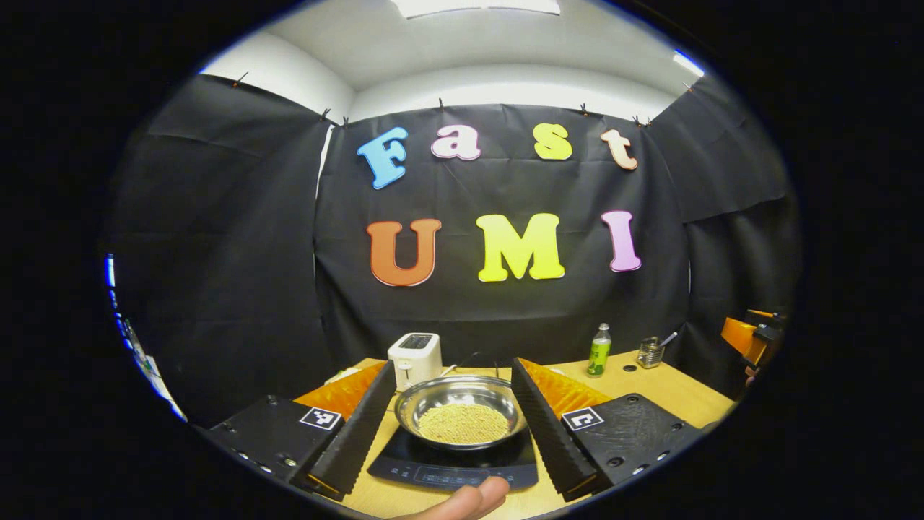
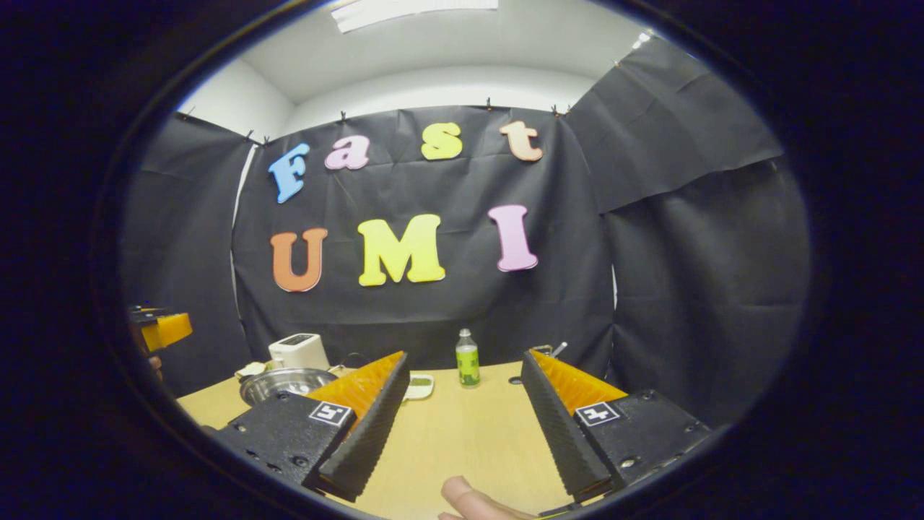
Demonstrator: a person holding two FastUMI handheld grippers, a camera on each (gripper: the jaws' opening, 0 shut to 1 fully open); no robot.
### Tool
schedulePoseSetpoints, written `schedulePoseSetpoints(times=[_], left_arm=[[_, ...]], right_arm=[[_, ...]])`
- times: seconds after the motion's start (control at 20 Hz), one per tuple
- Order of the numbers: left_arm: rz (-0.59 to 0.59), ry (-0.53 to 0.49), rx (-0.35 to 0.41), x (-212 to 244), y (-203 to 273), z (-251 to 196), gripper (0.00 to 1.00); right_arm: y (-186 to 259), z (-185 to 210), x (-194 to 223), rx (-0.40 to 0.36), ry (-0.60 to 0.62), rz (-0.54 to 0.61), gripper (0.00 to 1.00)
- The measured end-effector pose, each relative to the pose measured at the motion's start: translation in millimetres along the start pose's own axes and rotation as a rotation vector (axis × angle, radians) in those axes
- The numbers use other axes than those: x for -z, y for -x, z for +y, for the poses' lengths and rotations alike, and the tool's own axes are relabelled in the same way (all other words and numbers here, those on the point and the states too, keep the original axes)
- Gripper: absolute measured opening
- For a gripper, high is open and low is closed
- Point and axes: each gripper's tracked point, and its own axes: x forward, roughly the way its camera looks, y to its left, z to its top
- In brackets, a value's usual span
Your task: First push the handle of the pot to place it horizontally, then grasp the pot with both hands and set it on the induction cooktop.
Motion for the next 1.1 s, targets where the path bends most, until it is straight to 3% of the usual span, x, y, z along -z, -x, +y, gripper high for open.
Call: schedulePoseSetpoints(times=[0.25,0.5,1.1], left_arm=[[-0.033,0.013,0.079,-15.1,12.4,-19.4,0.95],[-0.076,-0.014,0.066,-27.4,29.9,-19.1,0.95],[-0.086,-0.084,0.142,-28.0,42.5,-41.2,0.94]], right_arm=[[37.3,-32.9,-34.6,0.054,0.08,-0.065,0.96],[69.4,-37.6,-53.1,0.043,0.036,-0.105,0.96],[61.2,-48.1,-31.8,0.033,-0.038,-0.048,0.96]])
